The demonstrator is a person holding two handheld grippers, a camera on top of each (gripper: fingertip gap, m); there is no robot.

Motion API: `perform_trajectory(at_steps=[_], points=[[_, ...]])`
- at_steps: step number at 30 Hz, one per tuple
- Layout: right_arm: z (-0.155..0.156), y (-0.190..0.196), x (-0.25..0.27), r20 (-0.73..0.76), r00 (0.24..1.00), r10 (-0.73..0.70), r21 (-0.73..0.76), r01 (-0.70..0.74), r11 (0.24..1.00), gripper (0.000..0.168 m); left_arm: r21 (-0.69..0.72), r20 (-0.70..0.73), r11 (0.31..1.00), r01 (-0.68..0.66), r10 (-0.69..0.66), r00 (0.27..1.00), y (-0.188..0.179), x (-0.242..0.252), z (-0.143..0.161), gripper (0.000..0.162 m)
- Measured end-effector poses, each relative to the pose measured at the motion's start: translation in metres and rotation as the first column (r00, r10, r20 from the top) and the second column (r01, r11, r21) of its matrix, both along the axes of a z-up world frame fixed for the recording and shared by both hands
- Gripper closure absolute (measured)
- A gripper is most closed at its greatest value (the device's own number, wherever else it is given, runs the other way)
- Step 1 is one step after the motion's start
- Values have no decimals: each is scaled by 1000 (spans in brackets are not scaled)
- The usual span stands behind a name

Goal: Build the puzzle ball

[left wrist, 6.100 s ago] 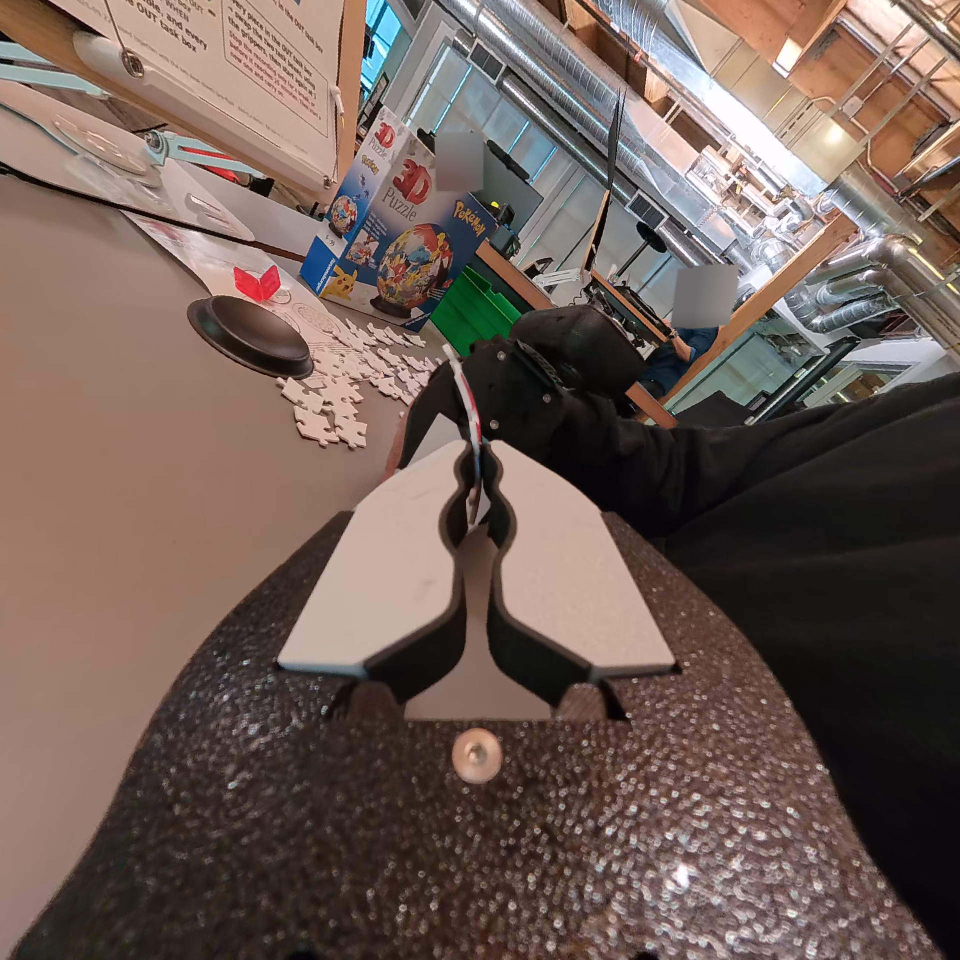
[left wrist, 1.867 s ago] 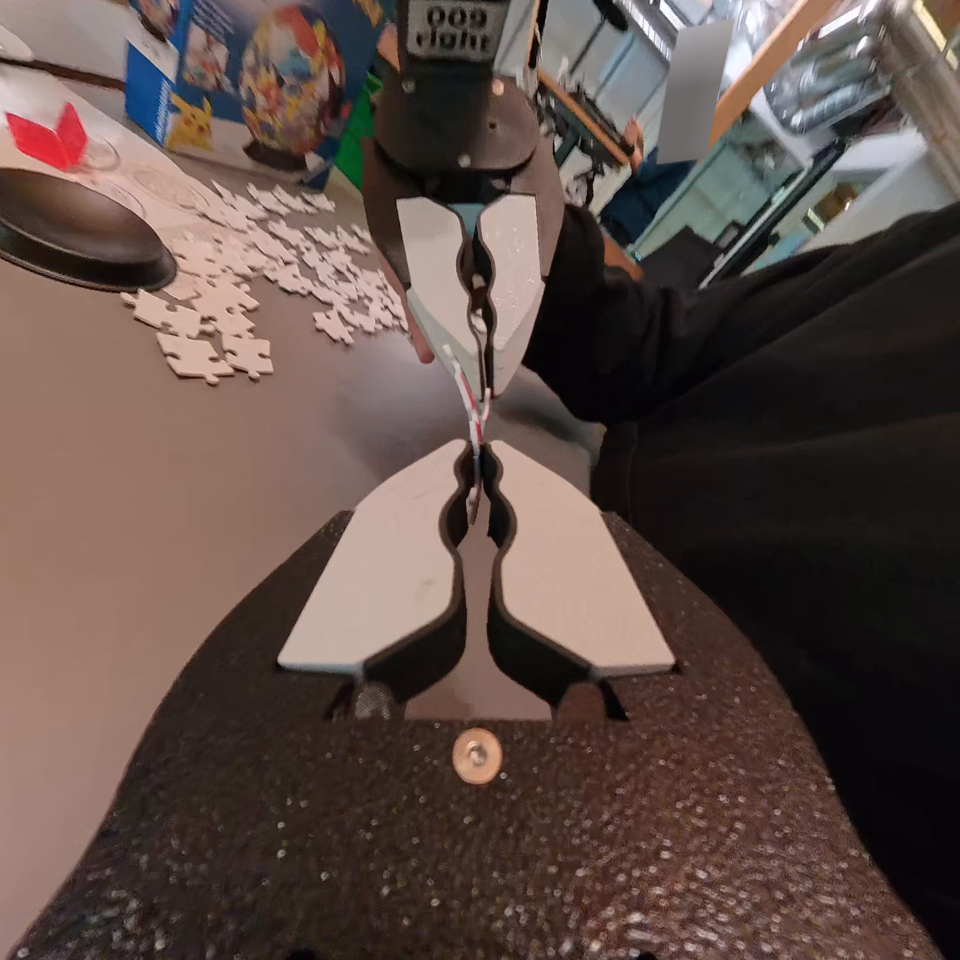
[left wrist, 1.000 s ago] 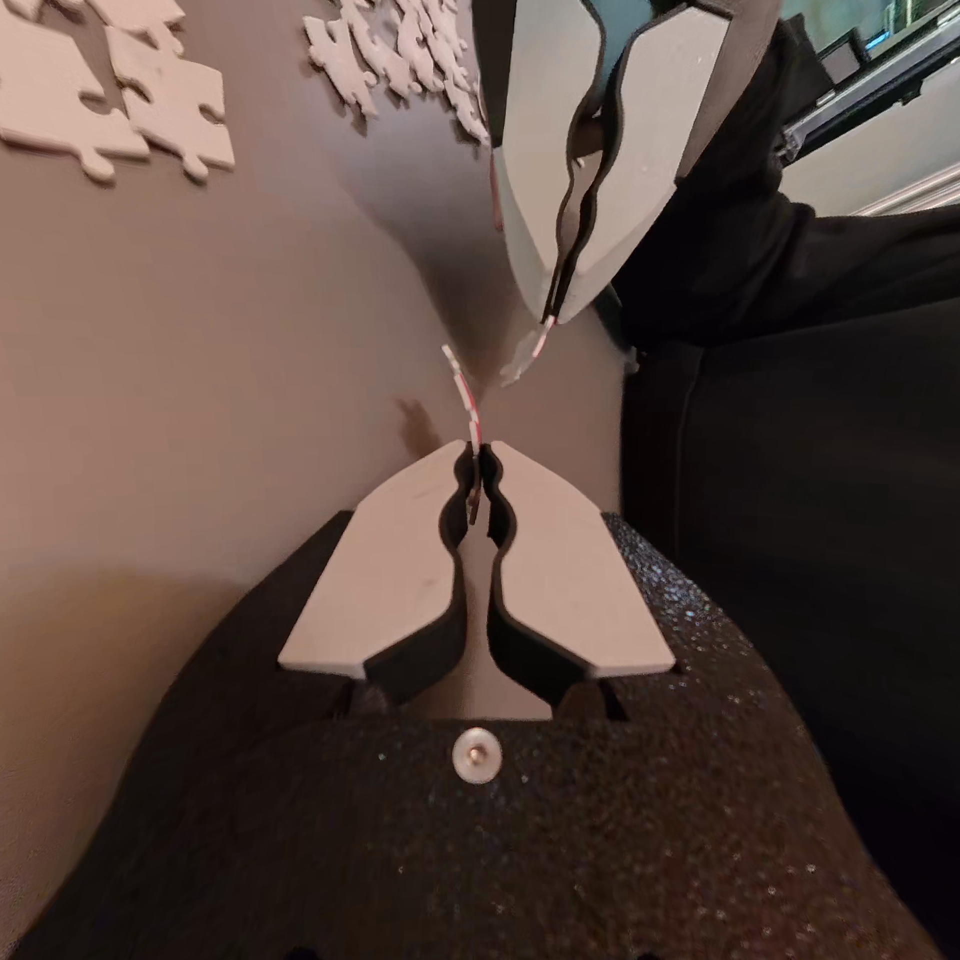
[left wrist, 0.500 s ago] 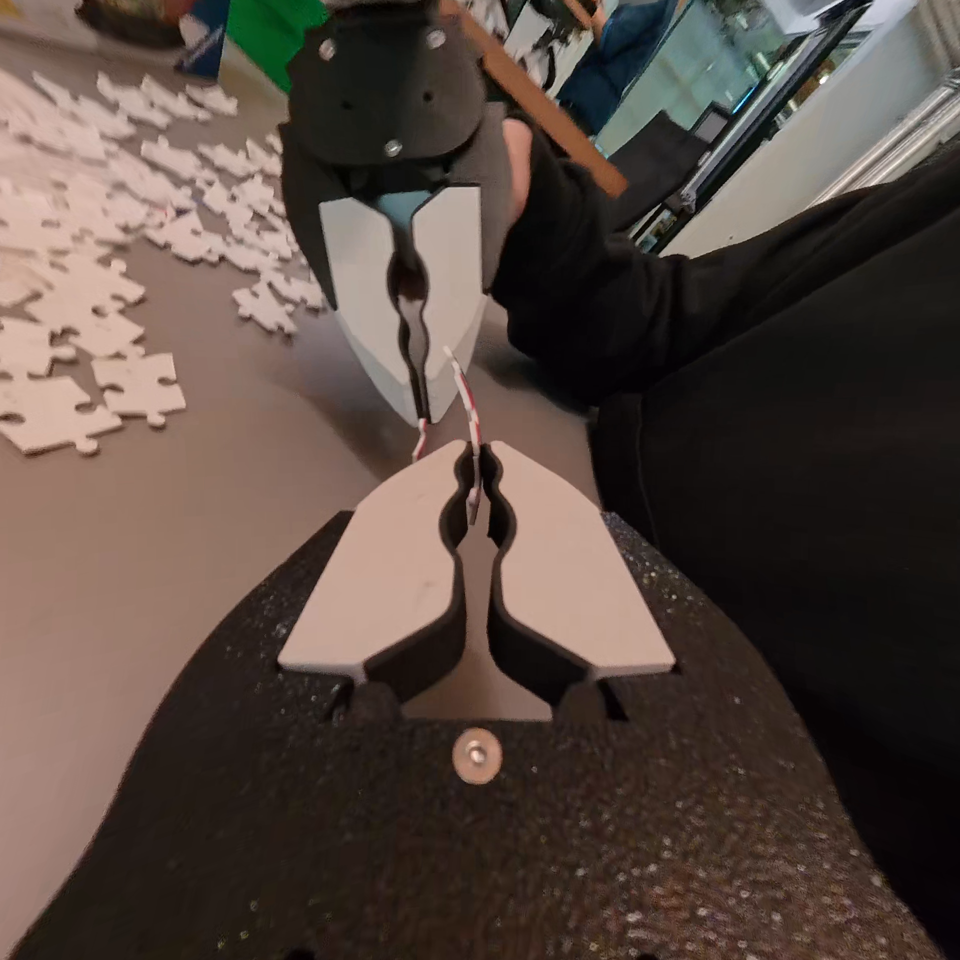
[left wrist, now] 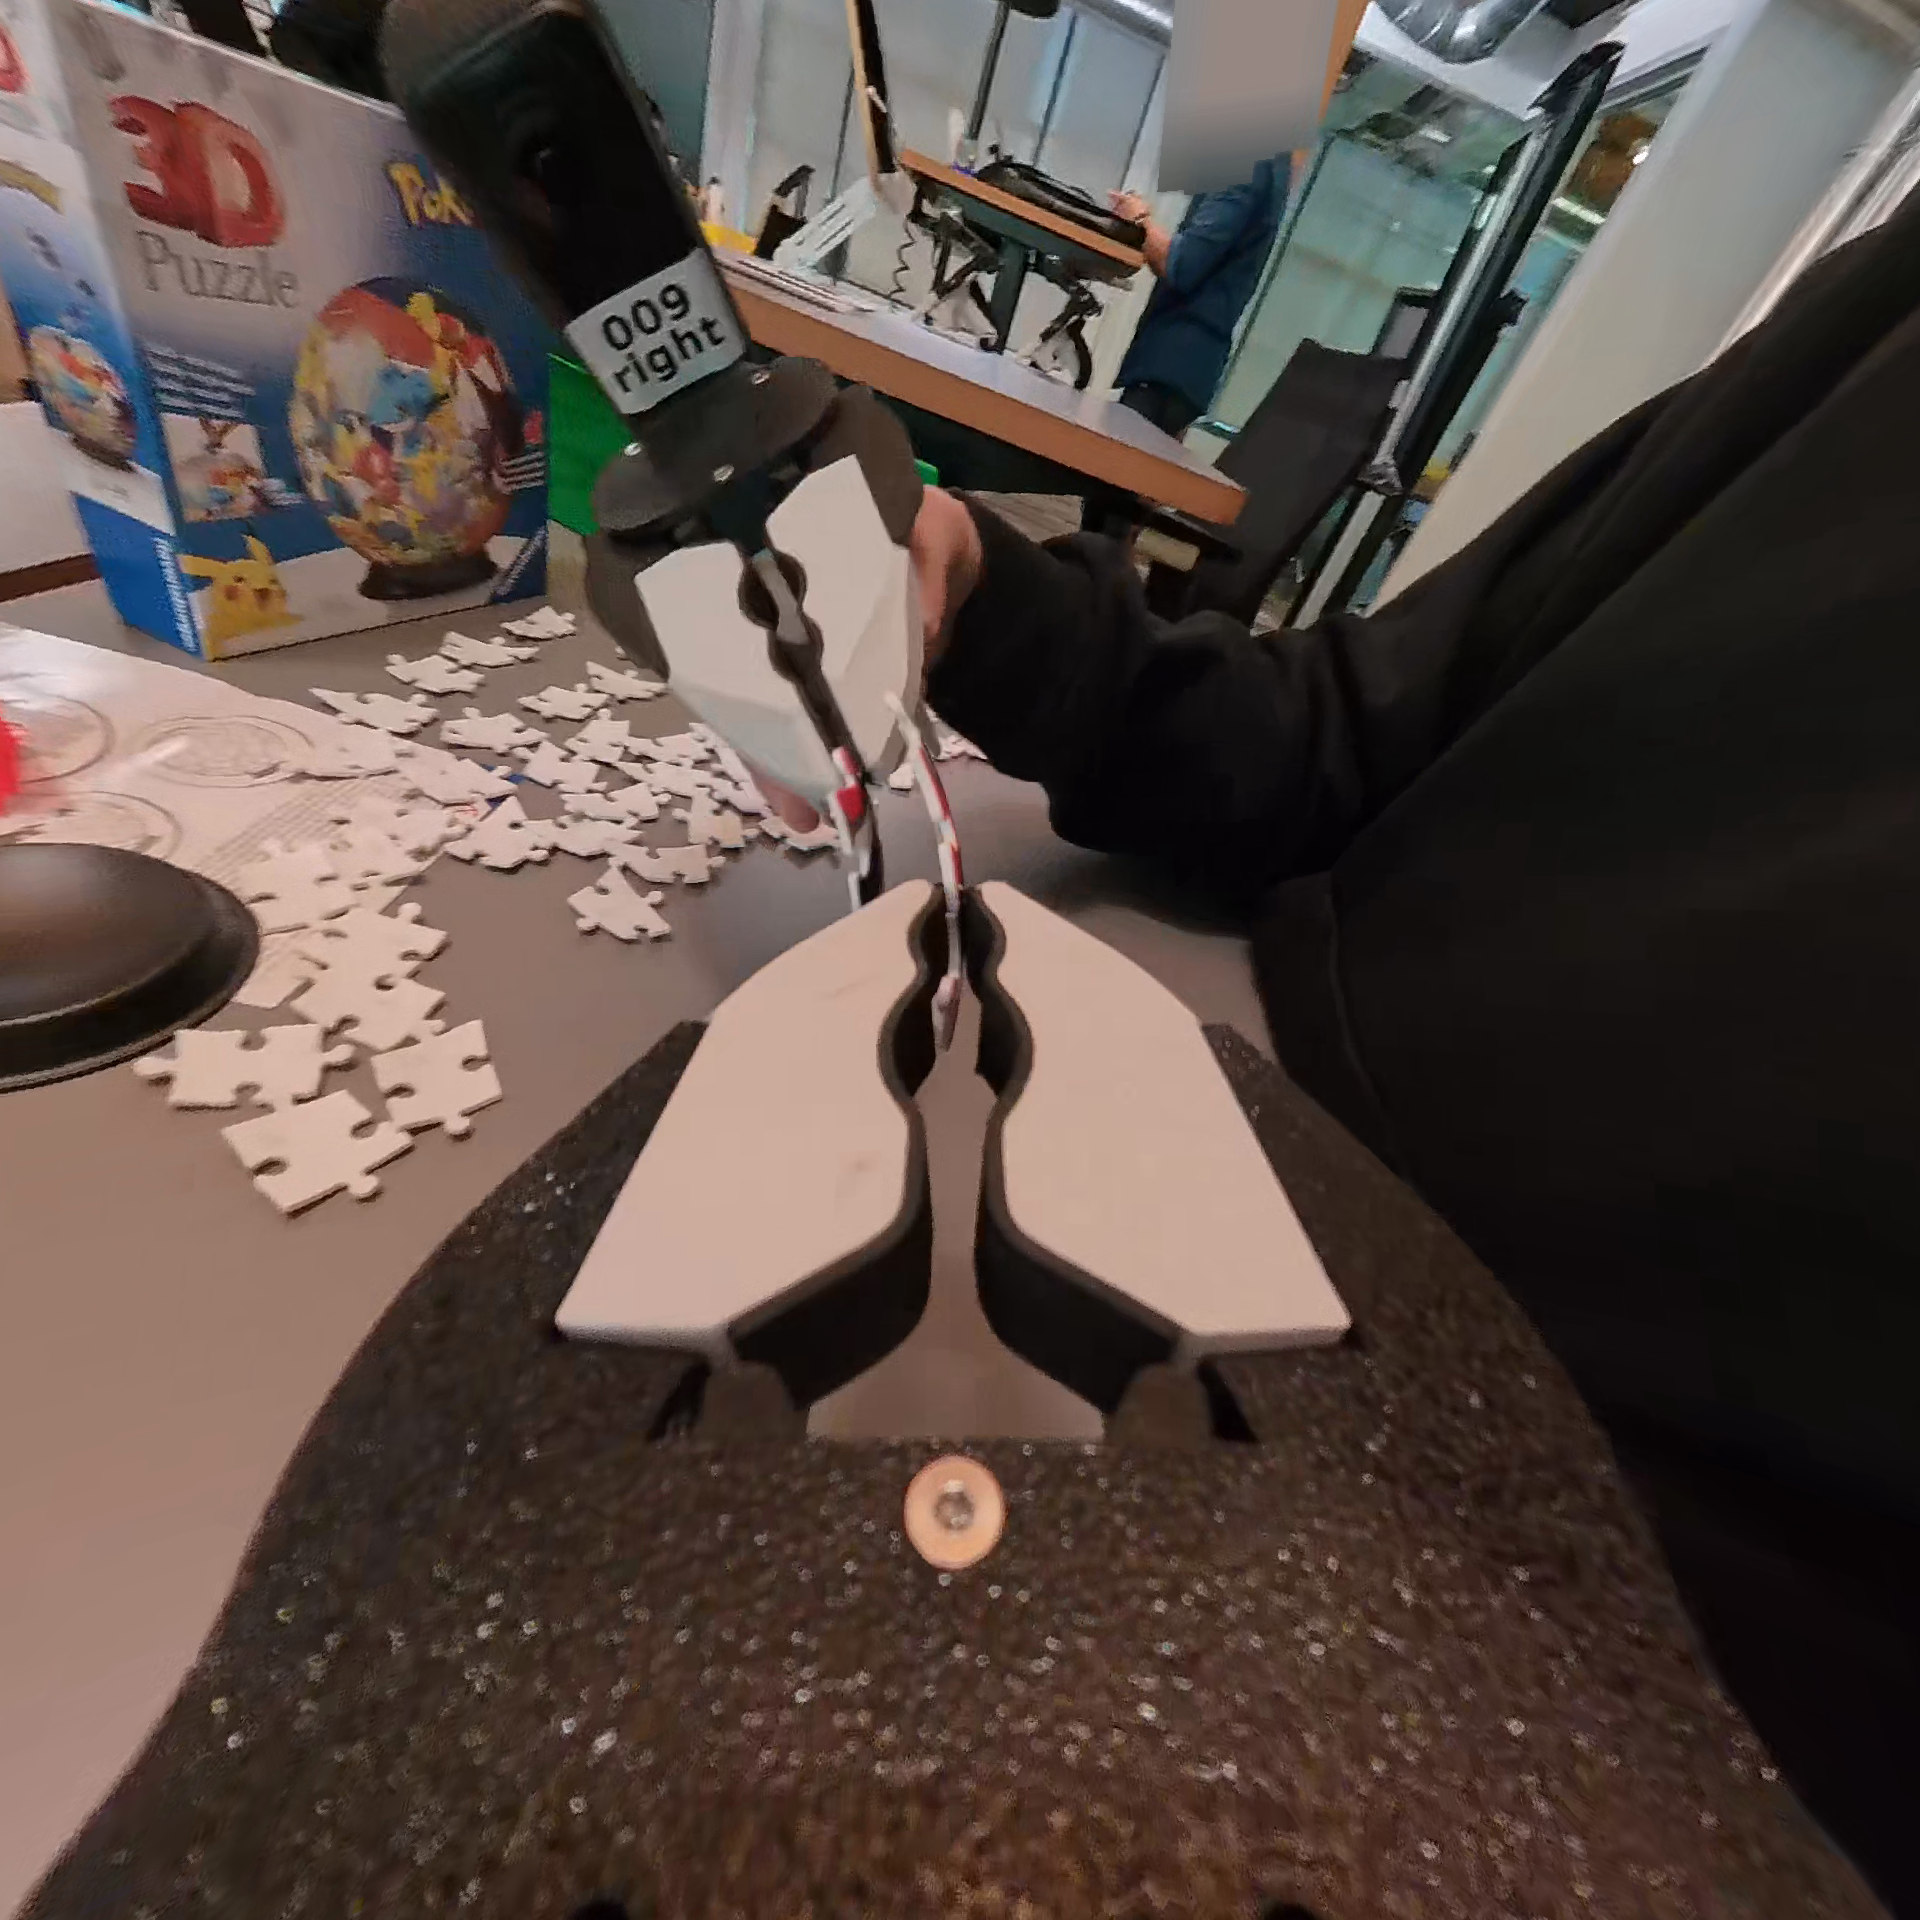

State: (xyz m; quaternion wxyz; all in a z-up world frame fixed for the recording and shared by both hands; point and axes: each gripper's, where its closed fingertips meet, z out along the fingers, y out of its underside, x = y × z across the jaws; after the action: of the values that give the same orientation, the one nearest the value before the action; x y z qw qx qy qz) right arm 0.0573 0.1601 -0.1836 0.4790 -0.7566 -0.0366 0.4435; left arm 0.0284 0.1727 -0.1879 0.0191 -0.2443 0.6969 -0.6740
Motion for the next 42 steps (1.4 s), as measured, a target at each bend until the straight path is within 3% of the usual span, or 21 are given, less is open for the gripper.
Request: perform_trajectory(at_steps=[22, 33, 35, 38, 42], points=[[11, 4, -18, -72, 995, 75, 75, -70, 995, 166, -46, 90, 996, -74, 78, 993, 1, 7, 13, 155], [12, 5, -26, -47, 992, 119, 63, -116, 991, 166, -39, 70, 999, 13, -10, 998, -8, -1, 8, 159], [15, 6, -26, -46, 993, 108, 83, -104, 991, 165, -61, 74, 998, 20, -15, 997, -8, -1, 10, 159], [20, 9, -21, -56, 996, 62, 117, -55, 992, 147, -164, 73, 986, 30, -18, 997, -5, -1, 19, 158], [22, 11, -17, 28, 999, -24, 168, 19, 986, 146, -286, 64, 958, 5, 14, 998, 2, 2, 28, 159]])
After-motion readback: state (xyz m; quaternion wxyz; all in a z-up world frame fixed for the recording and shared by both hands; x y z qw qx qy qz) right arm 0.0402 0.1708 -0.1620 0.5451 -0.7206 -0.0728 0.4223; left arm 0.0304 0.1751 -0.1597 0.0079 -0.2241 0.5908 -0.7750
